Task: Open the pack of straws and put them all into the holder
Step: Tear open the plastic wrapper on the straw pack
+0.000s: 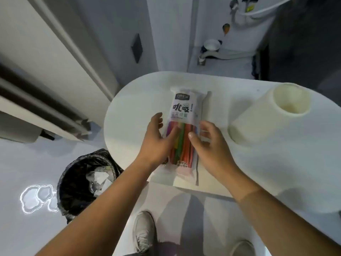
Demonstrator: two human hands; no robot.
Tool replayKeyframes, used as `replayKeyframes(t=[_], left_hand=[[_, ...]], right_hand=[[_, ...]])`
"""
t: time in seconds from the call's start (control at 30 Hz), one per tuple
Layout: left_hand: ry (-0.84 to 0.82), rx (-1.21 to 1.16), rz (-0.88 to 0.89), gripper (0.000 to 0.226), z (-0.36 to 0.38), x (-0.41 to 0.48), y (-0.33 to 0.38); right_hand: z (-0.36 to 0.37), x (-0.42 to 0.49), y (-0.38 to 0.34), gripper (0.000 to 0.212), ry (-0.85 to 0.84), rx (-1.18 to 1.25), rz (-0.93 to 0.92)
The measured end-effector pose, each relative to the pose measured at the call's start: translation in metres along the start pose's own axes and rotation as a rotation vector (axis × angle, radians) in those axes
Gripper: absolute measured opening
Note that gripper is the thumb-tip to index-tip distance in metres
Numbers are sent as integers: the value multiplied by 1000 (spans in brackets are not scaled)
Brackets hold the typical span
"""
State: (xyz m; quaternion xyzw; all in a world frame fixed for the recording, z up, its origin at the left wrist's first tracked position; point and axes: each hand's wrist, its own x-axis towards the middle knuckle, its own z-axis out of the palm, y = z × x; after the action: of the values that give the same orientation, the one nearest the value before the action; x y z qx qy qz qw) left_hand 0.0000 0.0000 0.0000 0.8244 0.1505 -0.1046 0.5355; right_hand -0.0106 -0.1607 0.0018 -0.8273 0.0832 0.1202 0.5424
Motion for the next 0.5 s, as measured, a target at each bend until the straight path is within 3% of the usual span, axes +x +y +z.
replayKeyframes(t=[0.23,0.4,0.5], left_hand=[[27,-2,55,75,12,34,-27],[107,-112,32,66,16,43,-29],[127,-166,72,67,20,45,-27]], right_hand=[[21,41,27,52,126,81,-72],[24,54,34,35,164,177,-96],[24,53,39,59,151,264,-95]])
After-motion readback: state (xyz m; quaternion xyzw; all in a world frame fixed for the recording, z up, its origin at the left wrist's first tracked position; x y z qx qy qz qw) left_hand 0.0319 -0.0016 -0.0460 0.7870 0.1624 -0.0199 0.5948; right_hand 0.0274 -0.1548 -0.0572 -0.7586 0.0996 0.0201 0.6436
